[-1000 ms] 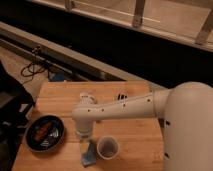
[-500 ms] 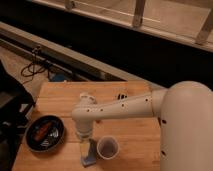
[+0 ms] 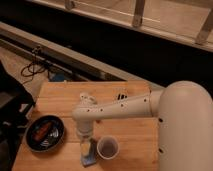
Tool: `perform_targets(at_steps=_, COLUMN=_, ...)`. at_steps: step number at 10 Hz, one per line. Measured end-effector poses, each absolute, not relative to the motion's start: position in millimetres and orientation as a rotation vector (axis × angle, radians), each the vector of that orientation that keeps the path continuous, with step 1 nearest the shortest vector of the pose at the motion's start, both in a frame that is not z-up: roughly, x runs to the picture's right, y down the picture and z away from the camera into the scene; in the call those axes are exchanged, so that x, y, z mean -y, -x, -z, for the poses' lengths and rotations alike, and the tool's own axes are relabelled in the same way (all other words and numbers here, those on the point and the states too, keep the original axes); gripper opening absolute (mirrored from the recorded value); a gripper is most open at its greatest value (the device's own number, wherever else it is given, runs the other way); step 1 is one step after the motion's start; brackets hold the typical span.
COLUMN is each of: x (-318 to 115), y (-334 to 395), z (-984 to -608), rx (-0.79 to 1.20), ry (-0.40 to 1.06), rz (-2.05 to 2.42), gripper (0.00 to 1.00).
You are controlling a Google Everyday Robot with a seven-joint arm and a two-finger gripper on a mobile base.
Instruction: Wipe the white sponge on the table
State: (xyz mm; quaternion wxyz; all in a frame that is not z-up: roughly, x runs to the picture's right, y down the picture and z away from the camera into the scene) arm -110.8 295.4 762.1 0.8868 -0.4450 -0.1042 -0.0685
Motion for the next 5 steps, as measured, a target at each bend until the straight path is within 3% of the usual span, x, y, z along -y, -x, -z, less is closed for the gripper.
perform_targets(at_steps=5, x=-296.2, y=108.1, z=-760.3, rx=0.216, ry=0.921, rz=0.139, gripper=0.02)
